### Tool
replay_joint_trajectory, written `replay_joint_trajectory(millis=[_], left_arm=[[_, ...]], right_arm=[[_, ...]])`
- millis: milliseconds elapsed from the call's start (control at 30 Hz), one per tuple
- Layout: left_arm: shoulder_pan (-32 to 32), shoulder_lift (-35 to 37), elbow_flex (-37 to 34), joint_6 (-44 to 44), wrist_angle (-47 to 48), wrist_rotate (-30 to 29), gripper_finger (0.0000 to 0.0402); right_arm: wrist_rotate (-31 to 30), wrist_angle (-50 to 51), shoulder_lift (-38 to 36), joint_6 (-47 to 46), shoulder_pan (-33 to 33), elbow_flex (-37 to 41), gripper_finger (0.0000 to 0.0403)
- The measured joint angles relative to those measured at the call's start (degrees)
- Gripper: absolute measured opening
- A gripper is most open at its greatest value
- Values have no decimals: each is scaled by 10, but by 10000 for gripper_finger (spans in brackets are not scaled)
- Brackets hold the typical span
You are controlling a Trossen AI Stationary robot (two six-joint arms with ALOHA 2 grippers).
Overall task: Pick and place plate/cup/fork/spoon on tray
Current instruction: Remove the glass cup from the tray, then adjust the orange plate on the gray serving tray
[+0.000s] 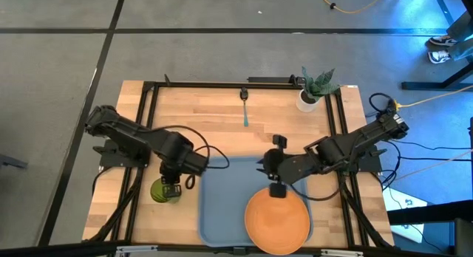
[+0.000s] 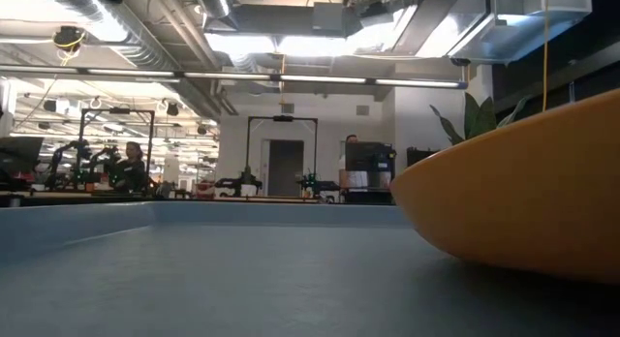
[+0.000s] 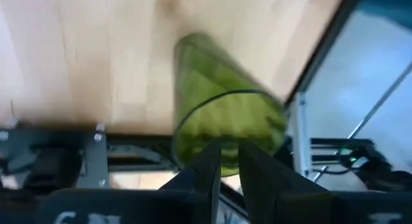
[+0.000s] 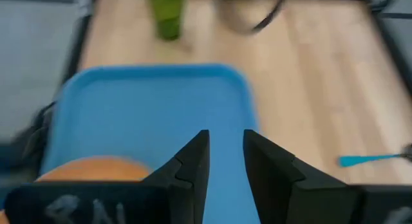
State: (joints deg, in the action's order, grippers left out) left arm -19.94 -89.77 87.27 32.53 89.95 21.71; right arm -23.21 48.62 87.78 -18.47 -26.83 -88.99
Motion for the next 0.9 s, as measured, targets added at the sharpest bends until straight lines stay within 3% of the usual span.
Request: replay_joint_trajectory(millis=[100, 300, 467, 667, 900], left_arm=[[0, 12, 42, 2, 1, -28, 48], [-6, 24, 132, 15, 1, -160, 46], [-9, 24, 192, 15, 0, -239, 46], [-9, 24, 214, 14, 0, -264, 48], [-9, 24, 214, -27, 1, -268, 49]], right_arm=[[58, 35, -25, -11, -7, -1, 100], [203, 173, -43, -75, -13, -1, 100], [310, 207, -36, -112, -3, 17, 100], [442, 195, -37, -141, -26, 79, 100], [547, 69, -36, -239, -82, 199, 100]])
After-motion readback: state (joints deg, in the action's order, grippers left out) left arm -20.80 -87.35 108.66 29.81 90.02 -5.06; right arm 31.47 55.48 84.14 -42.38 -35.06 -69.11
